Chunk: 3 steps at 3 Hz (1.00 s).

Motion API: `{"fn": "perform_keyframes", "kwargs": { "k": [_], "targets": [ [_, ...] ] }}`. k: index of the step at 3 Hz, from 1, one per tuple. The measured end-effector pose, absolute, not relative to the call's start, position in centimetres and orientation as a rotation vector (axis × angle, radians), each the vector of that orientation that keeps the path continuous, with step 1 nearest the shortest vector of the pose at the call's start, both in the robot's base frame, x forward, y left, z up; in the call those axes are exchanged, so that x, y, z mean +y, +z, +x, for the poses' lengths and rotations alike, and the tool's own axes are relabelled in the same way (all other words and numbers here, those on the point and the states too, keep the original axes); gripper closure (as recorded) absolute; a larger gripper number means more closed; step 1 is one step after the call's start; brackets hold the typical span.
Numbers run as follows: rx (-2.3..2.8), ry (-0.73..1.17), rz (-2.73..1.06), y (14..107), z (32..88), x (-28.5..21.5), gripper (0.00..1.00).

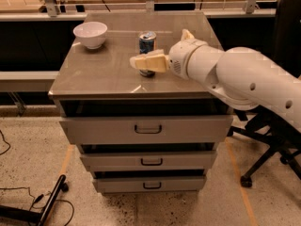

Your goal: Place redbull can into white bowl

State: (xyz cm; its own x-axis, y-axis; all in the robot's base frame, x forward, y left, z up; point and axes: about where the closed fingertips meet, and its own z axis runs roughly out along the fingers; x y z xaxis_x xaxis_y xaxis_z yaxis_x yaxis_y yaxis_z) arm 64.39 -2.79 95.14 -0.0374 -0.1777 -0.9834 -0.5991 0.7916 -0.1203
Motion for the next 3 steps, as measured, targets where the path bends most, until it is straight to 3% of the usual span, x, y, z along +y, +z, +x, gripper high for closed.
{"fn": "perform_keyframes", "kwargs": {
  "k": [3],
  "targets": [
    [1.575, 0.443, -0.62, 93.8, 68.1, -0.4, 0.0]
  ]
}}
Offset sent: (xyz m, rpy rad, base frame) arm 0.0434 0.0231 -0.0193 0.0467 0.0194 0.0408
